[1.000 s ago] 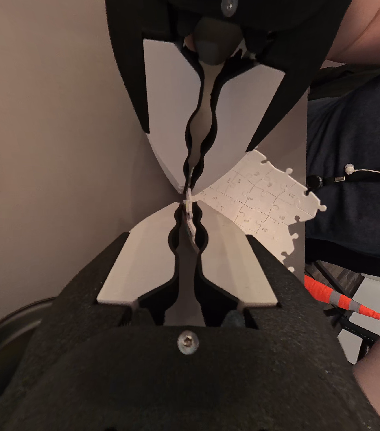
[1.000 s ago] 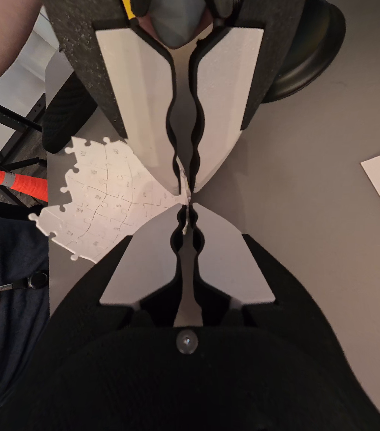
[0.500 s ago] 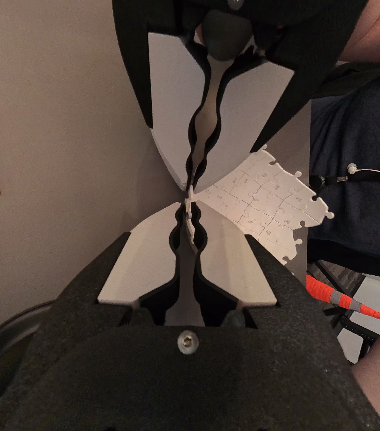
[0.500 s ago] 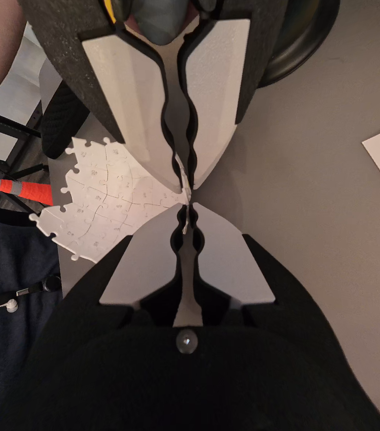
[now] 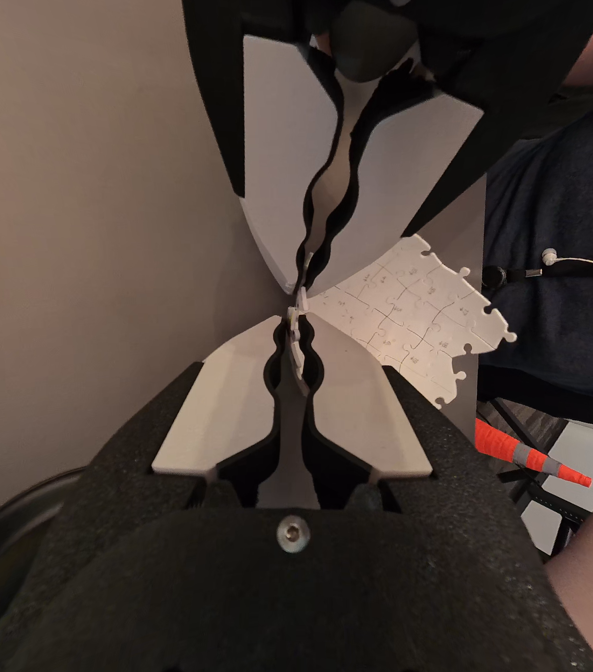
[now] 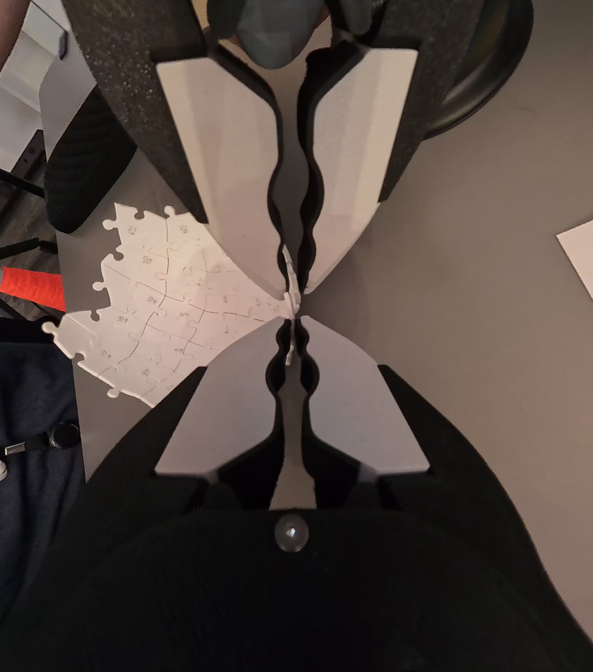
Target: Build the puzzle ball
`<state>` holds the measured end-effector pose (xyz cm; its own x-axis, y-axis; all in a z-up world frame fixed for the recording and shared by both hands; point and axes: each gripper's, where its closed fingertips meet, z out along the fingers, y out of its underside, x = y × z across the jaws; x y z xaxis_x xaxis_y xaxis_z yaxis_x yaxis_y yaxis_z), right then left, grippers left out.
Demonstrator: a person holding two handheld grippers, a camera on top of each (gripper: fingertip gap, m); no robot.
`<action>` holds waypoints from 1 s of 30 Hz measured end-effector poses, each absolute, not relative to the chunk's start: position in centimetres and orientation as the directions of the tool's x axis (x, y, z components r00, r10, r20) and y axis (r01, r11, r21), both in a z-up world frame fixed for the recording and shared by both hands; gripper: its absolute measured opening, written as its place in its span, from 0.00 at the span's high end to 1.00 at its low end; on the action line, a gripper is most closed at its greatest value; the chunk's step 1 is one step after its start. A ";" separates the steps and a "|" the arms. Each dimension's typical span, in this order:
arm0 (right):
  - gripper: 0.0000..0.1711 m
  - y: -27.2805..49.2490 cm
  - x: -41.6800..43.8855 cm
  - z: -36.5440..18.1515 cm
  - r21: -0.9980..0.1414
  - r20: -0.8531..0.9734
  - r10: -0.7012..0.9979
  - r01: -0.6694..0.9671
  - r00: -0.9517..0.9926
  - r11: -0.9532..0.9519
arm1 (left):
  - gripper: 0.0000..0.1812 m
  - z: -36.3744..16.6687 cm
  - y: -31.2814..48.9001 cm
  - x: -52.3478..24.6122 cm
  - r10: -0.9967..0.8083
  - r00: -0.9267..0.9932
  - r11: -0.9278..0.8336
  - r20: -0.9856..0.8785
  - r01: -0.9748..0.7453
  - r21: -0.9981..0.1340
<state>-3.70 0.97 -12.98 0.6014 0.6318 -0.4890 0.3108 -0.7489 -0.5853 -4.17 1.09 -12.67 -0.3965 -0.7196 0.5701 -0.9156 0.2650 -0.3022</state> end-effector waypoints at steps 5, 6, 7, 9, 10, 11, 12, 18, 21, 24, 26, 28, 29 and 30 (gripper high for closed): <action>0.98 0.8 -3.8 -13.3 -0.559 -0.518 0.606 0.298 0.604 -0.774 | 0.97 -12.8 1.1 -4.1 -0.722 -0.394 0.263 0.568 -0.917 -0.301; 0.98 0.9 -3.7 -13.4 -0.552 -0.529 0.595 0.287 0.606 -0.783 | 0.97 -12.8 1.1 -4.1 -0.723 -0.394 0.263 0.567 -0.916 -0.302; 0.98 0.9 -3.7 -13.5 -0.545 -0.538 0.584 0.277 0.609 -0.791 | 0.97 -12.9 1.1 -4.1 -0.724 -0.394 0.263 0.566 -0.916 -0.302; 0.98 0.9 -3.6 -13.5 -0.538 -0.551 0.568 0.261 0.611 -0.802 | 0.97 -12.9 1.1 -4.1 -0.724 -0.393 0.260 0.567 -0.917 -0.304; 0.98 1.0 -3.6 -13.5 -0.534 -0.560 0.558 0.249 0.612 -0.808 | 0.97 -12.9 1.2 -4.0 -0.725 -0.391 0.257 0.567 -0.917 -0.304; 0.98 1.0 -3.6 -13.5 -0.528 -0.573 0.547 0.235 0.610 -0.816 | 0.97 -12.9 1.2 -4.0 -0.725 -0.388 0.254 0.569 -0.918 -0.304; 0.98 1.0 -3.6 -13.5 -0.526 -0.584 0.542 0.227 0.605 -0.820 | 0.97 -12.9 1.2 -4.1 -0.724 -0.386 0.250 0.572 -0.919 -0.304; 0.98 1.1 -3.7 -13.8 -0.512 -0.614 0.521 0.203 0.593 -0.835 | 0.93 -13.2 0.9 -4.2 -0.721 -0.373 0.254 0.583 -0.926 -0.279; 0.98 1.0 -3.7 -13.8 -0.509 -0.625 0.519 0.200 0.583 -0.837 | 0.95 -13.4 0.9 -4.1 -0.735 -0.391 0.272 0.554 -0.918 -0.288; 0.98 0.9 -3.8 -13.8 -0.504 -0.635 0.515 0.196 0.576 -0.841 | 0.97 -13.5 0.9 -4.0 -0.741 -0.392 0.275 0.545 -0.918 -0.285; 0.98 0.8 -3.8 -13.9 -0.499 -0.637 0.512 0.198 0.577 -0.844 | 0.97 -13.6 0.9 -4.1 -0.741 -0.389 0.275 0.548 -0.919 -0.282; 0.98 0.8 -3.7 -13.9 -0.496 -0.635 0.508 0.197 0.582 -0.846 | 0.97 -13.6 0.9 -4.1 -0.740 -0.386 0.271 0.551 -0.921 -0.281; 0.98 0.8 -3.7 -13.9 -0.493 -0.636 0.505 0.196 0.583 -0.848 | 0.97 -13.7 0.9 -4.1 -0.739 -0.386 0.270 0.553 -0.921 -0.282; 0.98 0.8 -3.7 -13.9 -0.489 -0.639 0.499 0.192 0.585 -0.851 | 0.97 -13.7 0.9 -4.0 -0.739 -0.387 0.269 0.552 -0.920 -0.285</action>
